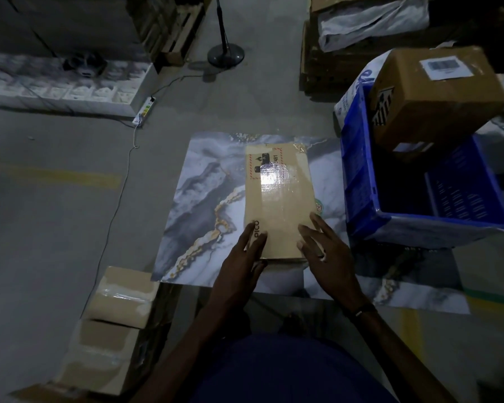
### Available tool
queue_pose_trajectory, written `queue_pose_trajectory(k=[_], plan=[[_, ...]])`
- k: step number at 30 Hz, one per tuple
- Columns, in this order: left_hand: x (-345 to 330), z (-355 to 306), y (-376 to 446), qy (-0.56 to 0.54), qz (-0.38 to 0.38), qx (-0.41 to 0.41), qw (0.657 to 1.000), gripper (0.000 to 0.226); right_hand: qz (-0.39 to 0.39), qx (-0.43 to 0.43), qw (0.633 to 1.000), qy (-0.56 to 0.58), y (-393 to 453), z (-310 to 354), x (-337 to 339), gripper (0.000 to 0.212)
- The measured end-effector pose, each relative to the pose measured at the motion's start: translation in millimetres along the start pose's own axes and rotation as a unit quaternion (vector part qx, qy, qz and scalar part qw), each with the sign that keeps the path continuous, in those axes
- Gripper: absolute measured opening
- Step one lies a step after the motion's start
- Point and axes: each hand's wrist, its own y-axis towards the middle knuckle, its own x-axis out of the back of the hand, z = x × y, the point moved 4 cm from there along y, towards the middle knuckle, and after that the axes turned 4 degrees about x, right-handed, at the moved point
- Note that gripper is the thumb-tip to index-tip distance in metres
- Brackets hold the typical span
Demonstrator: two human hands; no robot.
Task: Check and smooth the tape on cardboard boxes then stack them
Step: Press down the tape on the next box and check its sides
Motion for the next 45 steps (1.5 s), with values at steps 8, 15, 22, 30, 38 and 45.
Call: queue_pose_trajectory(k=[8, 15, 22, 30, 38, 45], plan=[[29.0, -19.6, 15.1, 0.005, -0.07, -0.021, 0.997, 0.05, -0.012, 0.046, 0.998, 0.028, 18.7, 16.0, 20.3, 0.038], [76.9, -52.4, 58.1, -0.026, -0.164, -0.02, 0.986, 0.038, -0.061, 0.103, 0.991, 0.057, 65.1, 41.5, 55.3, 0.038], [101.3, -66.4, 97.5, -0.075, -0.203, -0.032, 0.976, 0.036, -0.129, 0.075, 0.989, -0.013, 105.4, 61.8, 77.1, 0.036], [92.7, -38.3, 132.1, -0.088, -0.171, 0.023, 0.981, 0.031, -0.131, 0.041, 0.99, 0.005, 140.4, 42.8, 50.8, 0.017], [78.7, -19.6, 172.8, -0.022, -0.073, 0.044, 0.996, 0.04, -0.073, -0.011, 0.997, -0.029, 173.0, 23.0, 22.1, 0.026], [71.9, -4.8, 194.0, 0.045, -0.006, 0.067, 0.997, 0.053, 0.023, -0.009, 0.993, -0.113, 179.5, 28.5, 8.5, 0.044]])
